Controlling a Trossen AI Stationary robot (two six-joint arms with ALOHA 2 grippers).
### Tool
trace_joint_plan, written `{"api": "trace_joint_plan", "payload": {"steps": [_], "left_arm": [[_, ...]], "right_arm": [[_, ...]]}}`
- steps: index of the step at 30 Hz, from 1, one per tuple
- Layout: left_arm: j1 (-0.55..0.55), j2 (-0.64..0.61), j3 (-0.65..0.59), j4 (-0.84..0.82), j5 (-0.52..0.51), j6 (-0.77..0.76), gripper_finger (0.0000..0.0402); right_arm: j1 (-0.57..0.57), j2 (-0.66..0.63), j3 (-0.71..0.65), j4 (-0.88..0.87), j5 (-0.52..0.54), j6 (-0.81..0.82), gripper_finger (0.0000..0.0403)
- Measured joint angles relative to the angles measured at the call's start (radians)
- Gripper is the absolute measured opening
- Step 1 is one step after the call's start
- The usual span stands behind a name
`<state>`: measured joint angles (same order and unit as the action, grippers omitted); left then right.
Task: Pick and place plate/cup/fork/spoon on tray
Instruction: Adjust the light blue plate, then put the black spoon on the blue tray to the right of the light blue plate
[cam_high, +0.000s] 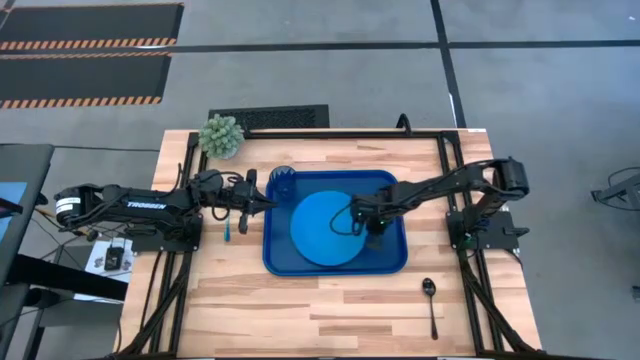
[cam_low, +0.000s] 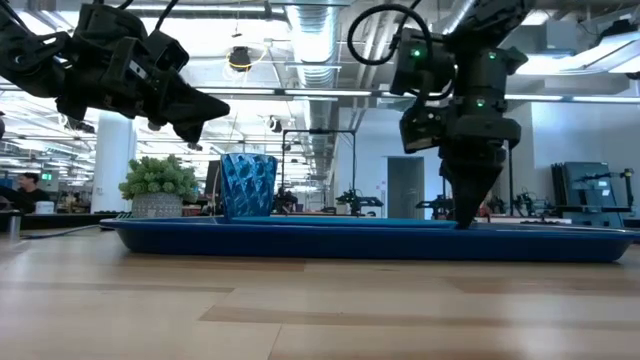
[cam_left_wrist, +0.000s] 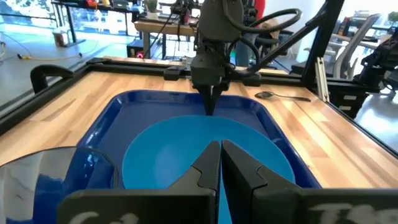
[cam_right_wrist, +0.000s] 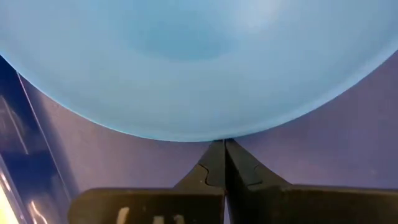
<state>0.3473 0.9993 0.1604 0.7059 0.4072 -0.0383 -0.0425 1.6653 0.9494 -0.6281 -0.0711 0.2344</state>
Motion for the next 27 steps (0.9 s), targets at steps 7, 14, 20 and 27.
{"api": "trace_joint_plan", "payload": {"steps": [7,14,20,27], "left_arm": [[0.000,0.000,0.000,-0.005,-0.002,-0.008,0.0000],[0.000,0.000,0.000,-0.005,-0.003,-0.011,0.0000],[0.000,0.000,0.000,-0.004,-0.004,-0.011,0.0000],[0.000,0.000,0.000,-0.004,-0.003,-0.011,0.0000]], "right_arm": [[0.000,0.009,0.009,0.015,0.014,0.000,0.0010],[0.000,0.000,0.009,-0.006,0.018,-0.015,0.0013],[0.020,-0.113,0.009,-0.089,0.058,0.053,0.0005],[0.198,-0.287,-0.063,-0.107,0.076,0.357,0.0004]]}}
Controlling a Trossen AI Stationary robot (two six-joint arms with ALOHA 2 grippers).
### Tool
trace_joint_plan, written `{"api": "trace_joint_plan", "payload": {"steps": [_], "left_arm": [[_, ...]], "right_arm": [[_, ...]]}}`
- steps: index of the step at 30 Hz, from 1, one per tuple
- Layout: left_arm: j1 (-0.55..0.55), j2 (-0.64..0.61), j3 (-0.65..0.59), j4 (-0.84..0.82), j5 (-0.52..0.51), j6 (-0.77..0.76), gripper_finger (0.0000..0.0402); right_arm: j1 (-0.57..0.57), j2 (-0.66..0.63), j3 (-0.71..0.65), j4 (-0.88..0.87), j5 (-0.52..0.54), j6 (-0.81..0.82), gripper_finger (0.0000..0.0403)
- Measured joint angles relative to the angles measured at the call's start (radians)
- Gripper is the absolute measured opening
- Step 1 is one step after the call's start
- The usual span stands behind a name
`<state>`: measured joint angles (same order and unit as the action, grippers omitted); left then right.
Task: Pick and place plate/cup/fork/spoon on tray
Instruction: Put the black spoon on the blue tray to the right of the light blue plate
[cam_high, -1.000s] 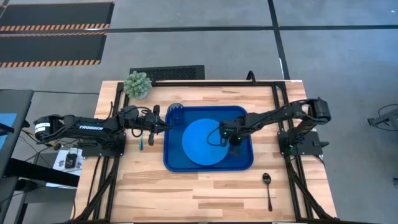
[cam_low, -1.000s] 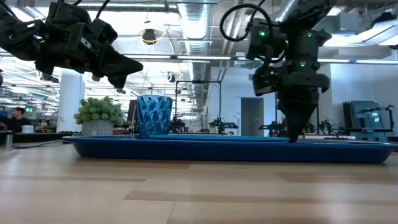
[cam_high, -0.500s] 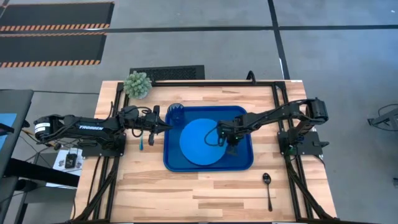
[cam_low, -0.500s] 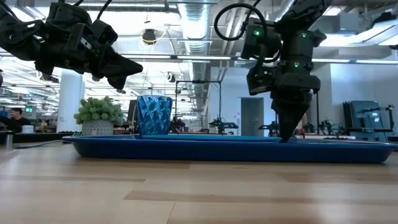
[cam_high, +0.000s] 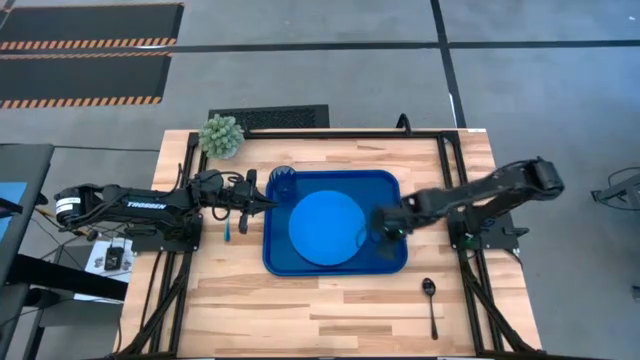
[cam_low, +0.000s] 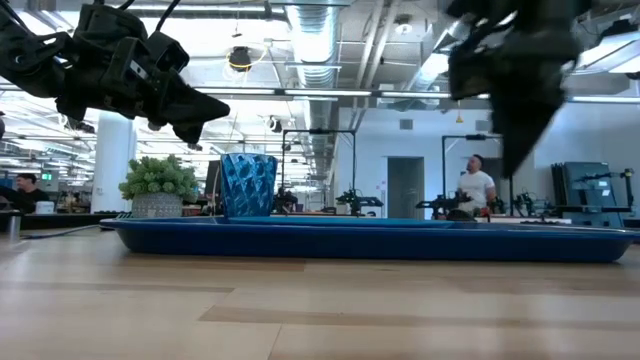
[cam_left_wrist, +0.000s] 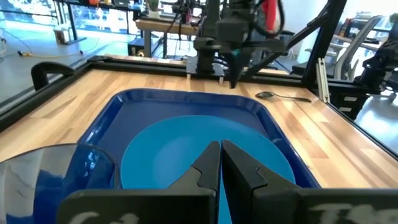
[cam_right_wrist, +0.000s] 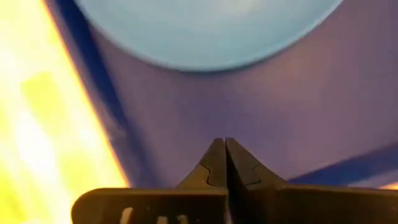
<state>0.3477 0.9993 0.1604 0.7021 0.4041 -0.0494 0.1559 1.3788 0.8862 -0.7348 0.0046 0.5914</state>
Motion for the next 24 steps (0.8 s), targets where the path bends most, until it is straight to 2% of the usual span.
{"api": "trace_joint_plan", "payload": {"steps": [5,12,17,24], "left_arm": [[0.000,0.000,0.000,0.004,0.000,0.000,0.0000],[0.000,0.000,0.000,0.000,0.000,-0.008,0.0000],[0.000,0.000,0.000,0.003,0.000,-0.008,0.0000],[0.000,0.000,0.000,0.005,0.000,-0.008,0.0000]], "right_arm": [[0.183,-0.067,-0.028,-0.047,-0.017,0.340,0.0004],[0.465,-0.079,-0.028,-0.090,-0.015,0.927,0.0023],[0.621,-0.030,-0.028,-0.125,-0.016,1.276,0.0068],[0.746,0.068,-0.028,-0.104,-0.094,1.578,0.0141]]}}
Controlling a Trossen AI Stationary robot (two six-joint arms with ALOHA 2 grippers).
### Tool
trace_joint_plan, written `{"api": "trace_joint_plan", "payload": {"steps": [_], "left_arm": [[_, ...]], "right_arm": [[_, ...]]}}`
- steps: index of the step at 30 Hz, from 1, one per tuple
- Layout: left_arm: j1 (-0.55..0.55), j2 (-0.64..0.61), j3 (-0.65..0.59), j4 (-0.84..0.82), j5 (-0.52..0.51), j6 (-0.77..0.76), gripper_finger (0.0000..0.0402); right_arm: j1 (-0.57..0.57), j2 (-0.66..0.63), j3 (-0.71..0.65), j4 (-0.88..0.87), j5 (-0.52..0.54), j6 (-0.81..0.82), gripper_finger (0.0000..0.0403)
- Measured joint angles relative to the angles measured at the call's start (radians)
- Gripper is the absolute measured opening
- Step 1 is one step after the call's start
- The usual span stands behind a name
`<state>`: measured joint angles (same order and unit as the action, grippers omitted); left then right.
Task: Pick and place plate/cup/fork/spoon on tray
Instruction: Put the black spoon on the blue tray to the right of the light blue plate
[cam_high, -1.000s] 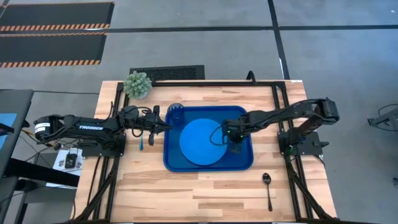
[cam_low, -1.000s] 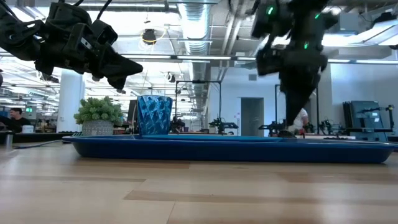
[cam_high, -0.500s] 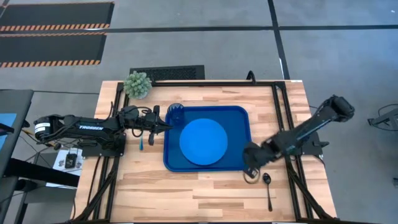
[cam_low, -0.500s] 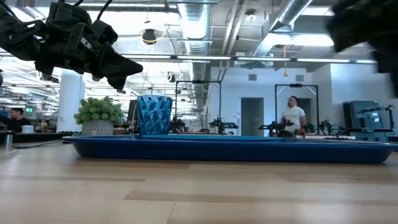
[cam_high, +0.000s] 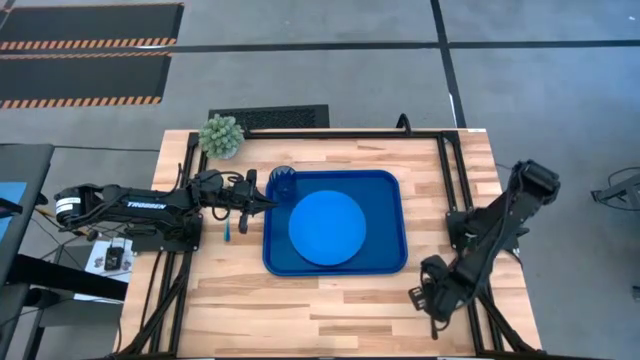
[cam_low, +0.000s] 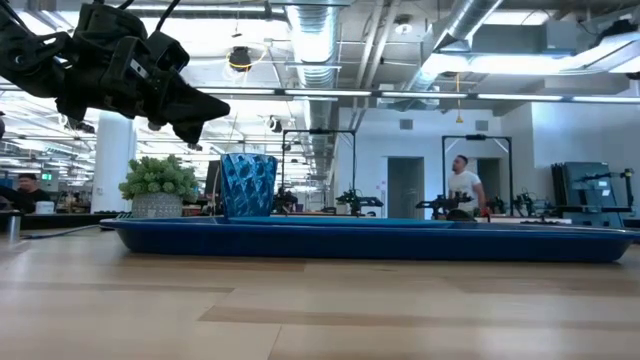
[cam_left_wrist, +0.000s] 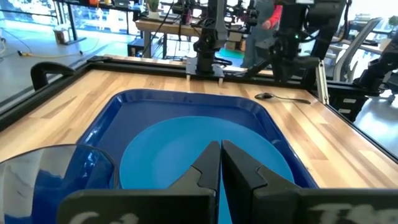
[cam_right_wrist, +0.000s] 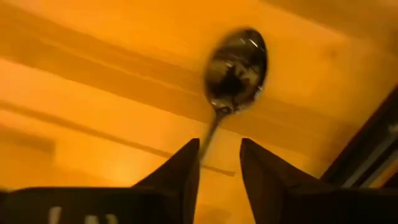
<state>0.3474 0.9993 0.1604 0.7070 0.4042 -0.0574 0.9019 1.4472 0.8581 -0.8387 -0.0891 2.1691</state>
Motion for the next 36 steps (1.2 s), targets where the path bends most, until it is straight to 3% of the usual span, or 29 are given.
{"api": "trace_joint_plan", "payload": {"steps": [5,12,17,22,24,29,36], "left_arm": [[0.000,0.000,0.000,0.001,0.000,0.010,0.0000],[0.000,0.000,0.000,0.009,0.000,0.019,0.0000],[0.000,0.000,0.000,0.010,0.000,0.019,0.0000],[0.000,0.000,0.000,0.010,0.000,0.019,0.0000],[0.000,0.000,0.000,0.010,0.000,0.019,0.0000],[0.000,0.000,0.000,0.010,0.000,0.019,0.0000],[0.000,0.000,0.000,0.010,0.000,0.019,0.0000]], "right_arm": [[0.058,0.085,0.000,0.062,0.004,0.142,0.0163],[0.057,0.186,0.000,0.152,0.006,0.154,0.0145],[0.049,0.200,0.000,0.162,0.004,0.143,0.0102],[0.043,0.190,0.000,0.162,0.021,0.108,0.0023],[0.037,0.179,0.000,0.163,0.048,0.102,0.0011],[0.003,0.114,0.000,0.174,0.150,0.020,0.0022],[-0.129,0.029,0.001,0.245,0.379,-0.239,0.0007]]}}
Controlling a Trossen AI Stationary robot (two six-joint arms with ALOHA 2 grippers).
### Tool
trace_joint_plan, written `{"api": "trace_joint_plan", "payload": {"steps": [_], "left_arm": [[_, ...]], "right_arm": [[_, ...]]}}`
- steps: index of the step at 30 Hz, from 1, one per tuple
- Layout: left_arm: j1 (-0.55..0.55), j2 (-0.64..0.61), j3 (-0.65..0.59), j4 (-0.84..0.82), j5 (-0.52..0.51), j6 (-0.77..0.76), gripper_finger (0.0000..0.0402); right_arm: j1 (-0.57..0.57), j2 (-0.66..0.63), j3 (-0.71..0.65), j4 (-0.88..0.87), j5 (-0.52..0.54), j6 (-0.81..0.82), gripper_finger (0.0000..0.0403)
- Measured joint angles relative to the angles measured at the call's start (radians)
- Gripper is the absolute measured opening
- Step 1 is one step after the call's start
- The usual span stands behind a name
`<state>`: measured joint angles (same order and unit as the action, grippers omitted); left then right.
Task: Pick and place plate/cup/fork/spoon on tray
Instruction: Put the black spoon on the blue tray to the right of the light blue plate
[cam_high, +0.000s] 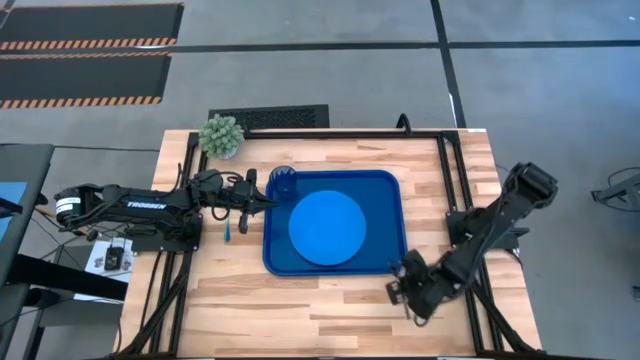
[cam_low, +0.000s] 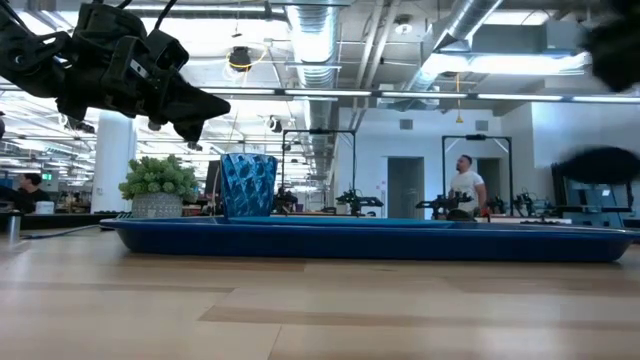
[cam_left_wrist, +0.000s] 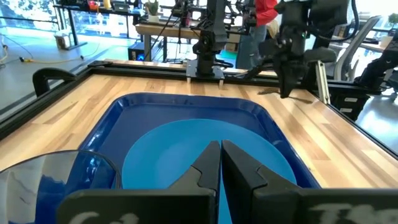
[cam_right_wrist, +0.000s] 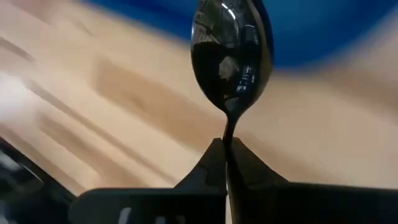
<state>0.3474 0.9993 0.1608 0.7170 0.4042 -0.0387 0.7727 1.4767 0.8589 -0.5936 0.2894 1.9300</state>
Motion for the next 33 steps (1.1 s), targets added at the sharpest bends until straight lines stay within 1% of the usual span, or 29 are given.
{"api": "trace_joint_plan", "payload": {"steps": [3,4,6,7,9,10,12,13,16,20,23,26,33], "left_arm": [[0.000,0.000,0.000,0.000,0.000,0.000,0.0000],[0.000,0.000,0.000,0.000,0.000,0.000,0.0000],[0.000,0.000,0.000,0.000,0.000,0.000,0.0000],[0.000,0.000,0.000,0.000,0.000,0.000,0.0000],[0.000,0.000,0.000,0.000,0.000,0.000,0.0000],[0.000,0.000,0.000,0.000,0.000,0.000,0.0000],[0.000,0.000,0.000,0.000,0.000,0.000,0.0000],[0.000,0.000,0.000,0.001,0.000,0.000,0.0000],[0.000,0.000,0.000,0.004,0.000,0.000,0.0000],[0.000,0.000,0.000,0.010,0.000,0.000,0.0000],[0.000,0.000,0.001,0.010,0.000,-0.007,0.0000],[0.000,0.000,0.001,0.009,0.000,-0.008,0.0000],[0.000,0.000,0.001,0.008,0.000,-0.011,0.0000]], "right_arm": [[-0.088,-0.004,-0.001,0.063,0.039,-0.148,0.0007],[-0.118,-0.001,-0.008,0.110,0.040,-0.208,0.0005],[-0.166,0.002,-0.045,0.260,0.031,-0.336,0.0003],[-0.184,0.006,-0.068,0.350,0.016,-0.400,0.0003],[-0.209,0.020,-0.119,0.545,-0.048,-0.503,0.0004],[-0.211,0.019,-0.145,0.614,-0.073,-0.546,0.0004],[-0.213,0.024,-0.183,0.760,-0.126,-0.595,0.0003],[-0.213,0.037,-0.190,0.800,-0.143,-0.599,0.0003],[-0.212,0.084,-0.201,0.797,-0.236,-0.603,0.0003],[-0.211,0.184,-0.198,0.901,-0.386,-0.603,0.0003],[-0.210,0.237,-0.194,0.983,-0.449,-0.604,0.0004],[-0.213,0.266,-0.198,0.989,-0.476,-0.588,0.0012],[-0.219,0.270,-0.197,0.918,-0.476,-0.531,0.0050]]}}
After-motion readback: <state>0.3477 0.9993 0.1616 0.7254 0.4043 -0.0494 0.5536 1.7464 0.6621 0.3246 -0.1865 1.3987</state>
